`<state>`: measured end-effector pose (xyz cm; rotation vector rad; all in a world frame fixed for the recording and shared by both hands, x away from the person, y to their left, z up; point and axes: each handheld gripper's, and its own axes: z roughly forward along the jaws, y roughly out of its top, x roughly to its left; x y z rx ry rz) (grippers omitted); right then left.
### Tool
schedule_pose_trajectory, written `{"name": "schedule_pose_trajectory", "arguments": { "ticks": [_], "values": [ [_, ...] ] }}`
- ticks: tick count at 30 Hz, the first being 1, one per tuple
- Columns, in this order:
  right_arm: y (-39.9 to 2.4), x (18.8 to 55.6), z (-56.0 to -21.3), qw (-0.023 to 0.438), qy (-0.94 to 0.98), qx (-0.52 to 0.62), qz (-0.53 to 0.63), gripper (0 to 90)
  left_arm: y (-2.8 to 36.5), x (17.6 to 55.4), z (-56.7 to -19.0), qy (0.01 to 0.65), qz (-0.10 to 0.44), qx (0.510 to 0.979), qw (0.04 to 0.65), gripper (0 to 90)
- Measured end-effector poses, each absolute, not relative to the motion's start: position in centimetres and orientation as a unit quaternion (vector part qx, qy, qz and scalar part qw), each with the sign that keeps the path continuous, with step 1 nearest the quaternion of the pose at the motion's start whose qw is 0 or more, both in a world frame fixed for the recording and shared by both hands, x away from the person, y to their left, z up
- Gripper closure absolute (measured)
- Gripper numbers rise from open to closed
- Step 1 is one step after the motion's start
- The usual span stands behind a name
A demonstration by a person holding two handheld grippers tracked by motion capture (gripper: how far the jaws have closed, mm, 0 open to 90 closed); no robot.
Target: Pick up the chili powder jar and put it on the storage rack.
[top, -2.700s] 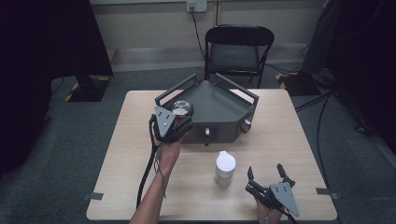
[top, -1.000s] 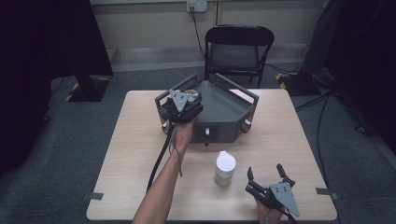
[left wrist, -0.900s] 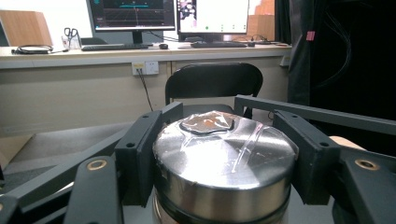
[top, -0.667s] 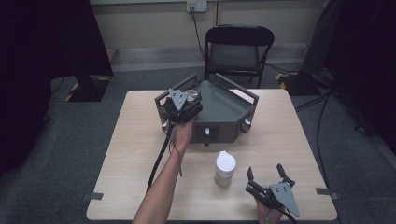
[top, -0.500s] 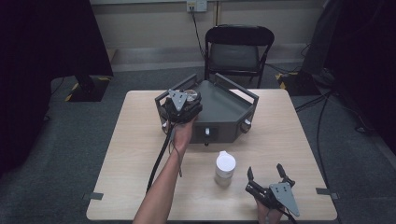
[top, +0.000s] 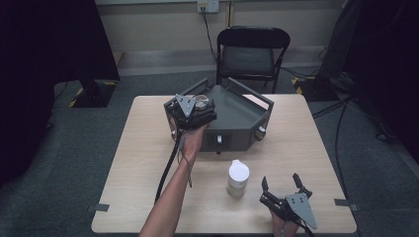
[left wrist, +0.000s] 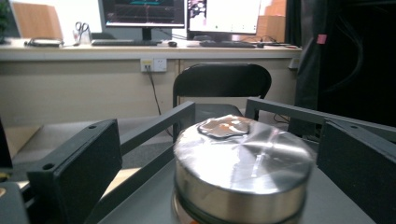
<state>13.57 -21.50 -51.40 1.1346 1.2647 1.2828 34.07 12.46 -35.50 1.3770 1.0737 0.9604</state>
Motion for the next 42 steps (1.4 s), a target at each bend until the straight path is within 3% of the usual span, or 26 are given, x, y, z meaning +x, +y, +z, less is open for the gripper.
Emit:
{"name": "schedule_pose_trajectory", "arguments": {
  "ticks": [24,42],
  "values": [
    [-21.4,13.6,-51.4,0.486,0.519,0.467,0.526,0.8,14.2,30.6,-37.4,0.443,0.376,0.57,0.581,0.0],
    [-21.4,13.6,-51.4,0.487,0.517,0.468,0.526,0.8,15.4,26.8,-38.9,0.427,0.391,0.568,0.585,0.0]
  ]
}}
